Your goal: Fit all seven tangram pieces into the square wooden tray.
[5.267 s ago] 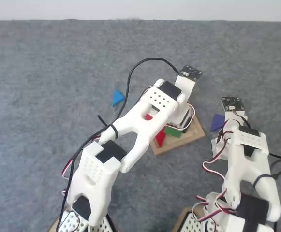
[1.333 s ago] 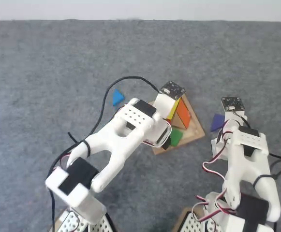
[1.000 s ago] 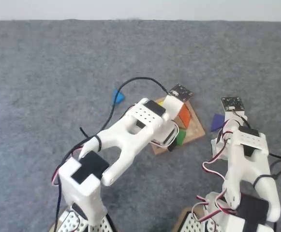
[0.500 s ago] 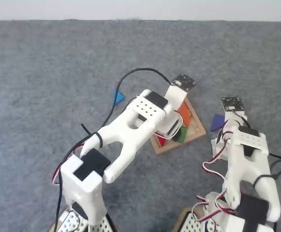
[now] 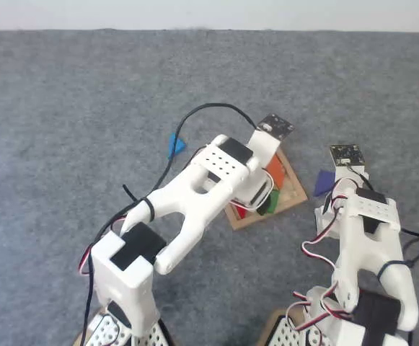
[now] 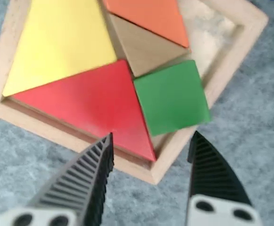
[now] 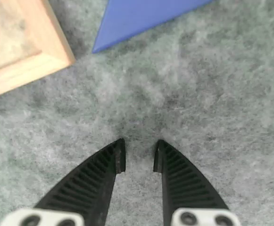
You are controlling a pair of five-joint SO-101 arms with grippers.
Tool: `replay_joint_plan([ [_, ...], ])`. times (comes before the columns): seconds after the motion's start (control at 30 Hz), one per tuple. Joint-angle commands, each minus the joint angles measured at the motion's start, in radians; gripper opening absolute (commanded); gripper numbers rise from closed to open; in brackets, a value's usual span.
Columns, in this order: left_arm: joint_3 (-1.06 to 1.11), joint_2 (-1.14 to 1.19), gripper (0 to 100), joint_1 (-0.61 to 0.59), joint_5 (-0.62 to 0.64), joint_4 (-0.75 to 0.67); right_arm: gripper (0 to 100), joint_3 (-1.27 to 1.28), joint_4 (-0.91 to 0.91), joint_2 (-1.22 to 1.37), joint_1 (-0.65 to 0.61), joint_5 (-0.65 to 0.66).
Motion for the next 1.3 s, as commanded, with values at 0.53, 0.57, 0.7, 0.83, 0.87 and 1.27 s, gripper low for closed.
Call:
replay_joint_plan([
  [0.53, -0.211, 0.129, 25, -0.083, -0.018, 0.000, 11.8, -0.002, -0.016, -0.035, -0.016, 0.006],
  [0.57, -0.213, 0.123, 25, -0.086, -0.018, 0.003, 11.8, -0.002, -0.016, -0.035, -0.016, 0.006],
  [0.7, -0.249, 0.120, 25, -0.080, -0.018, 0.072, 11.8, -0.002, -0.016, -0.035, -0.016, 0.006],
  [0.83, -0.302, 0.120, 25, -0.077, -0.011, 0.091, 11.8, -0.002, -0.016, -0.035, -0.016, 0.006],
  [0.87, -0.311, 0.120, 25, -0.077, -0.011, 0.091, 11.8, -0.002, -0.016, -0.035, -0.016, 0.006],
  [1.27, -0.317, 0.132, 25, 0.038, 0.061, -0.049, 11.8, -0.002, -0.016, -0.035, -0.016, 0.006],
])
